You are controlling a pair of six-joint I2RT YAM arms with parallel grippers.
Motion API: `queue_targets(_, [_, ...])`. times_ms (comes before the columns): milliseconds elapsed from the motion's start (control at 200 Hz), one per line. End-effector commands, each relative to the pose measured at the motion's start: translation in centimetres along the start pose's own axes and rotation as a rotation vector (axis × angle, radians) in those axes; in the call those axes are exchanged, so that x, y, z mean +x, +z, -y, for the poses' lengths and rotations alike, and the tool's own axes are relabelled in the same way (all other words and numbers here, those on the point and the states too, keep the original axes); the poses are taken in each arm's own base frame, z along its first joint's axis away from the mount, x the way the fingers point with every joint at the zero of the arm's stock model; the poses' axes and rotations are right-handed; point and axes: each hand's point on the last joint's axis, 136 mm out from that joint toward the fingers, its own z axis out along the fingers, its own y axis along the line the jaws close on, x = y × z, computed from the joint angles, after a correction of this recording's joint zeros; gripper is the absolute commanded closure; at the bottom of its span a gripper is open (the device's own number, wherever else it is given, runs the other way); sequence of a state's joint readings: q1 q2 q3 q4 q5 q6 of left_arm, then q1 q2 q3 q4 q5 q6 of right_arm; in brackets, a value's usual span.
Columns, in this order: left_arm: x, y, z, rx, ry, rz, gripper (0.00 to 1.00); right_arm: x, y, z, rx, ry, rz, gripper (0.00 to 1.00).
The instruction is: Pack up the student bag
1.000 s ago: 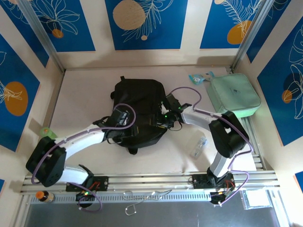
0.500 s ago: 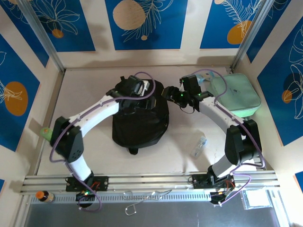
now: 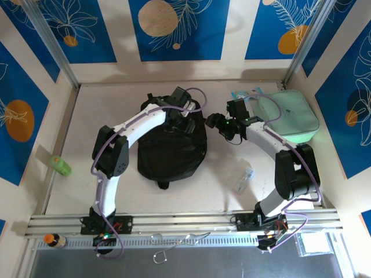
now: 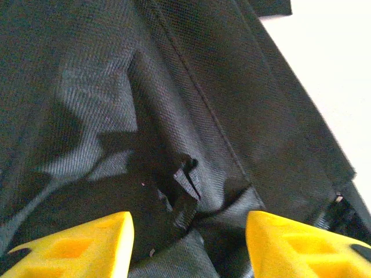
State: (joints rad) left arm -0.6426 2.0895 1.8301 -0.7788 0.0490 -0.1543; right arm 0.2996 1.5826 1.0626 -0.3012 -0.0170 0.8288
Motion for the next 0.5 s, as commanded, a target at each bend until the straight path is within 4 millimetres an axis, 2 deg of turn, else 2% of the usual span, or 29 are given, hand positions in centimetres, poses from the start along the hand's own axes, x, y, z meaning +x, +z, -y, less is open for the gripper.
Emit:
queue_targets(0, [1.1,0.5,-0.4,-0.041,0.036,-0.073,0.5,0.7,0.6,0.5,0.0,0.029,-0.031,0.23])
queue_targets(165, [1.0,1.3,-0.4,-0.046,0.054,-0.091,0.52,0.8,0.7,0.6,0.0,0.034,-0.039,0.24])
queue_targets(310, [0.1,1.5,-0.9,-0.077,0.05,-0.087,0.57,1.1,0.5,0.1,-0.012,0.034,-0.05,0.24])
queue_targets(495, [-0.6,2.1,-1.4,-0.104,0.011,-0.086,0.7,1.3,0.4,-0.4,-0.017,0.028,-0.051,0.25])
